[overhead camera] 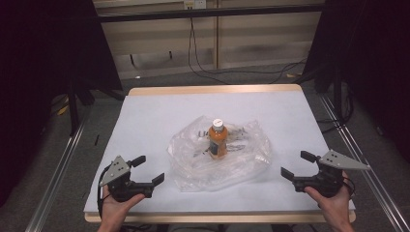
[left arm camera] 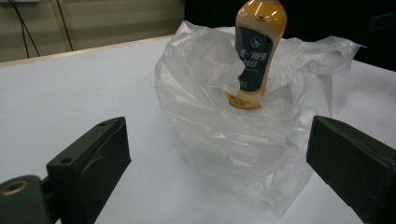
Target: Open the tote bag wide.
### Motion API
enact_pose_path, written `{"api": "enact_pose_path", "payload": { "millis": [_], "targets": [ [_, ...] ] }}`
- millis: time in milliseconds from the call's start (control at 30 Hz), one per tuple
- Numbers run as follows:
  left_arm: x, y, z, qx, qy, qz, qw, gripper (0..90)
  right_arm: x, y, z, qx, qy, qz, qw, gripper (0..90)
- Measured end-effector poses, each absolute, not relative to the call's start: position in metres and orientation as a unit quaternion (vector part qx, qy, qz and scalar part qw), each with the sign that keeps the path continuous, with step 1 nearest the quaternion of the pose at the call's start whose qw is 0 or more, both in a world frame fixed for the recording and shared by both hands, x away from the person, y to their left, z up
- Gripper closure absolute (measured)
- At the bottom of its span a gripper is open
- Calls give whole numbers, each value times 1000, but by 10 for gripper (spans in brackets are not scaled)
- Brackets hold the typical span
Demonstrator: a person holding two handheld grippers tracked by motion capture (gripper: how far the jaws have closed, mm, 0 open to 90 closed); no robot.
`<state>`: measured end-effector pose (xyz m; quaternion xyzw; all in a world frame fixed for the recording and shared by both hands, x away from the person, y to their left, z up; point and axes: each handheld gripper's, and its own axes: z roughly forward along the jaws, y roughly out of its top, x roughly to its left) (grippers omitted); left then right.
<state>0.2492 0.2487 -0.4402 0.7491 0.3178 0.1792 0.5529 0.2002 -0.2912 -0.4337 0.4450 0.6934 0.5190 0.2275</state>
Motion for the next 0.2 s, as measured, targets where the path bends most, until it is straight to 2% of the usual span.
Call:
{"api": "enact_pose_path", "payload": {
  "millis": [200],
  "targets": [
    [246,251,-443,752,311,200,545,62,199,-296,-435,450,689,519,232,28]
  ]
}}
